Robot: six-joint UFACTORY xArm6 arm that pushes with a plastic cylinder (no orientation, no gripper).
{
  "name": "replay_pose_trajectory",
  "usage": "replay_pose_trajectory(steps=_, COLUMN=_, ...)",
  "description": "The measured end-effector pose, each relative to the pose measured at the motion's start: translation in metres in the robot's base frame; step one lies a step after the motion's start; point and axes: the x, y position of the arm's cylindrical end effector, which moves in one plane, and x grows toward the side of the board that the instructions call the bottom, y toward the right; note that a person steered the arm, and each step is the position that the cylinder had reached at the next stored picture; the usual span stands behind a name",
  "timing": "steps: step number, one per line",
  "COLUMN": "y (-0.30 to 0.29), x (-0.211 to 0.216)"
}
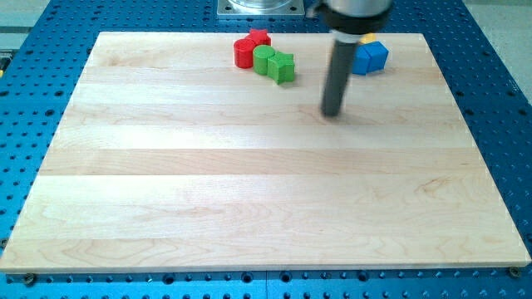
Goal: Move the red star diagonally to the red circle
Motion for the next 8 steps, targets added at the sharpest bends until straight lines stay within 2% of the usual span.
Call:
replay_pose_trajectory(steps=1, y=-0.045, x=-0.045)
replay_pose_trajectory(steps=2, y=-0.016, x=-0.053)
replay_pose_trajectory(steps=4, y=-0.004, x=-0.14)
replay_pose_trajectory(steps=5, y=-0.026, x=-0.155)
replay_pose_trajectory(steps=6, y=-0.068, x=-0.144)
replay_pose_trajectory(steps=8, y=-0.099, x=-0.17)
